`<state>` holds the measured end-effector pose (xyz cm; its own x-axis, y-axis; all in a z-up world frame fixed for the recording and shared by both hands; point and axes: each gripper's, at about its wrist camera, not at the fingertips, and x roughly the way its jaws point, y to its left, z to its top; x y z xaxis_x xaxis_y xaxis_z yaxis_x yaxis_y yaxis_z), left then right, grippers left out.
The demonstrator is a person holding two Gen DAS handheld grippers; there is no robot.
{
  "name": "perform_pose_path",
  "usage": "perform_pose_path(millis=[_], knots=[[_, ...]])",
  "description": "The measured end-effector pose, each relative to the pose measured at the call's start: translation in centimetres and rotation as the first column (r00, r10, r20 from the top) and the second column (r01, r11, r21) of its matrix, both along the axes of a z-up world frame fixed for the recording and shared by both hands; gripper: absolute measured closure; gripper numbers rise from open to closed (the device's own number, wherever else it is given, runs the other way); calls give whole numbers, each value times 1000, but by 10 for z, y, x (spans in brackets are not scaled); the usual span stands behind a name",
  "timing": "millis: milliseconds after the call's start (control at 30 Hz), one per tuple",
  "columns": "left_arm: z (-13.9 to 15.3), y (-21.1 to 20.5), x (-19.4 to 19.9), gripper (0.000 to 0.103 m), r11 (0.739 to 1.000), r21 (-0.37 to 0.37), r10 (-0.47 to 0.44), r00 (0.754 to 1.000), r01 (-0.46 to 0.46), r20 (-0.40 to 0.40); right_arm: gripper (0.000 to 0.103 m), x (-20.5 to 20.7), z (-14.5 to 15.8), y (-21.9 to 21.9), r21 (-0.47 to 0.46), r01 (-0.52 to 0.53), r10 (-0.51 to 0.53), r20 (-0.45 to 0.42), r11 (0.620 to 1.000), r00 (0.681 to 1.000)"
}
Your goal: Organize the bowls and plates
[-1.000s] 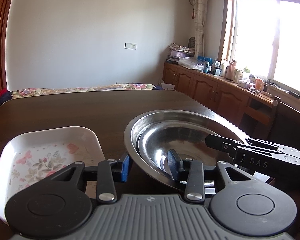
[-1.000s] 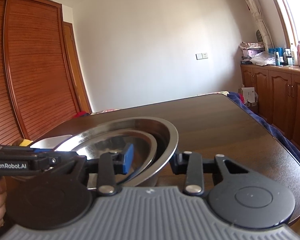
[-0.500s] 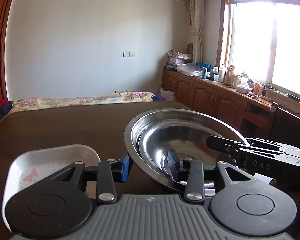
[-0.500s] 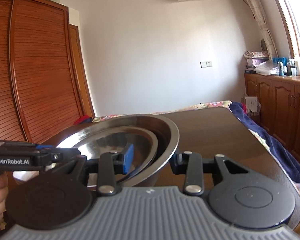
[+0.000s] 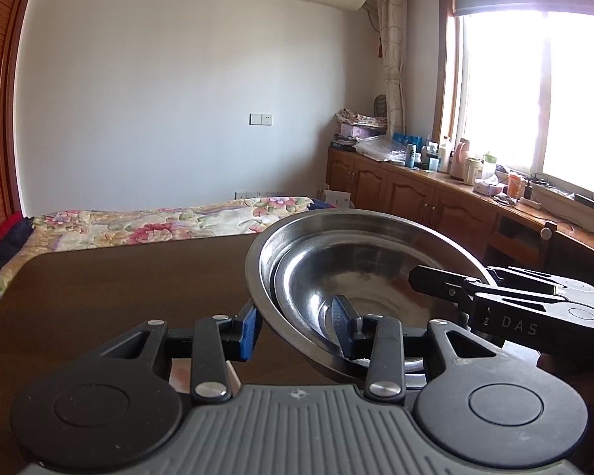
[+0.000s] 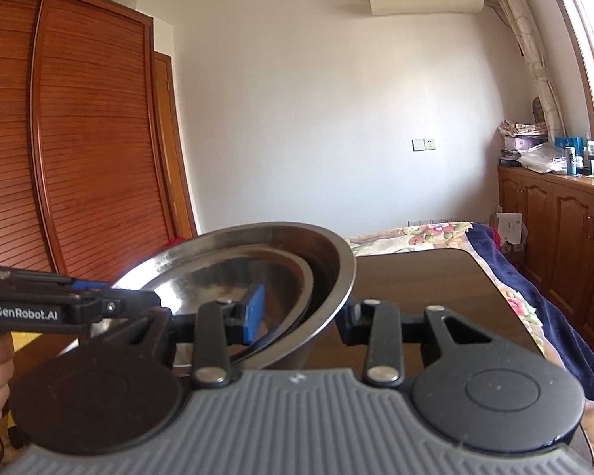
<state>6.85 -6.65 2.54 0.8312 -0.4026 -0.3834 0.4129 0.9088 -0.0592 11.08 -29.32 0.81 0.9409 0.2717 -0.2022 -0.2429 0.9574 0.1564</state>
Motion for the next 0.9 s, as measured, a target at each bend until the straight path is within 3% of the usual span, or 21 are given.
perform_pose_path(millis=[900], knots=[[12, 82, -14, 62, 985, -1, 174, 985, -174, 4, 63, 10, 9, 75, -48, -165, 165, -21, 985, 986]])
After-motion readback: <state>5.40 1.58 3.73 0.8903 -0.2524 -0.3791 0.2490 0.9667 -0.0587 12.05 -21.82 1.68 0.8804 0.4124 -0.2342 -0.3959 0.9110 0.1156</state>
